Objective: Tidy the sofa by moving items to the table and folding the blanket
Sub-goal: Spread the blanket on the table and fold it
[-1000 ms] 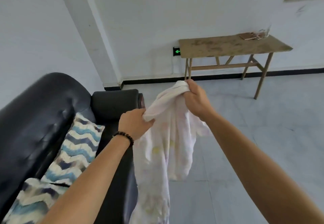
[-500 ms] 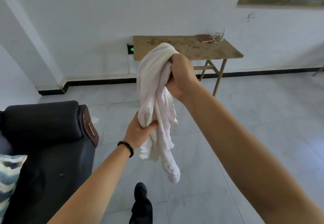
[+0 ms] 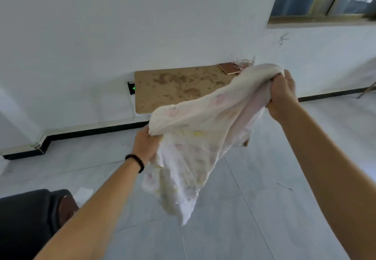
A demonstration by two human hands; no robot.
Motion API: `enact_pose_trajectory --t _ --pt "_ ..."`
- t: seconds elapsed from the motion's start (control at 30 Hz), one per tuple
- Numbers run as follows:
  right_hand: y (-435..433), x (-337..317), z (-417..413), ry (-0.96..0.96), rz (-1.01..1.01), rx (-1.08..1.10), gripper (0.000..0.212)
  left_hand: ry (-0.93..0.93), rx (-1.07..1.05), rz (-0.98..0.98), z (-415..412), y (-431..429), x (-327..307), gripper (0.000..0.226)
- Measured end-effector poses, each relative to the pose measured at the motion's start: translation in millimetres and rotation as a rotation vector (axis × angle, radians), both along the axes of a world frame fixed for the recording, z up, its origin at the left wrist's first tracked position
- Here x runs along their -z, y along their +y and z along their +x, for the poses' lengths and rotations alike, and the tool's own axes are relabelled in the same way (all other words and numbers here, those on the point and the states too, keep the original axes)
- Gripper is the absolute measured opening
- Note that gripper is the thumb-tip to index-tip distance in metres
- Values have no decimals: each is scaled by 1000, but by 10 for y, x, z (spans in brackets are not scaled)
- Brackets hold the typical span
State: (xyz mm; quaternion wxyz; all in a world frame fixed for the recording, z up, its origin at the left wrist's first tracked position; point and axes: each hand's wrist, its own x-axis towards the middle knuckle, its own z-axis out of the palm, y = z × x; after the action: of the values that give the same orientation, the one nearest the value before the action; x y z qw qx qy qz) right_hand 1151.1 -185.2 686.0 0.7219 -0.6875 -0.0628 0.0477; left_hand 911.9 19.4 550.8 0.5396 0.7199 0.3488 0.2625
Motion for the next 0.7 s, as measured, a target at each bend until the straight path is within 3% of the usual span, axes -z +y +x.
enact_pose_trajectory --t 0.07,0.13,0.33,0.5,0.6,0.7 --pt "90 286 537 -29 -131 33 35 -67 -5 115 406 351 -259 7" --pt "243 559 1018 -95 -211 32 40 -126 -27 224 862 628 -491 16" --pt "1025 937 2273 -265 -375 -263 43 -279 -193 239 2370 1417 -928 22" --pt "1875 337 3411 -503 -519 -321 38 -141 -234 412 3325 2190 -1476 5" --pt "2393 -147 4006 -647 -613 -238 37 8 -281 620 3591 2841 -1854 18" --pt "2873 -562 4496 -769 -678 -128 38 33 -430 857 3712 3463 -2280 26"
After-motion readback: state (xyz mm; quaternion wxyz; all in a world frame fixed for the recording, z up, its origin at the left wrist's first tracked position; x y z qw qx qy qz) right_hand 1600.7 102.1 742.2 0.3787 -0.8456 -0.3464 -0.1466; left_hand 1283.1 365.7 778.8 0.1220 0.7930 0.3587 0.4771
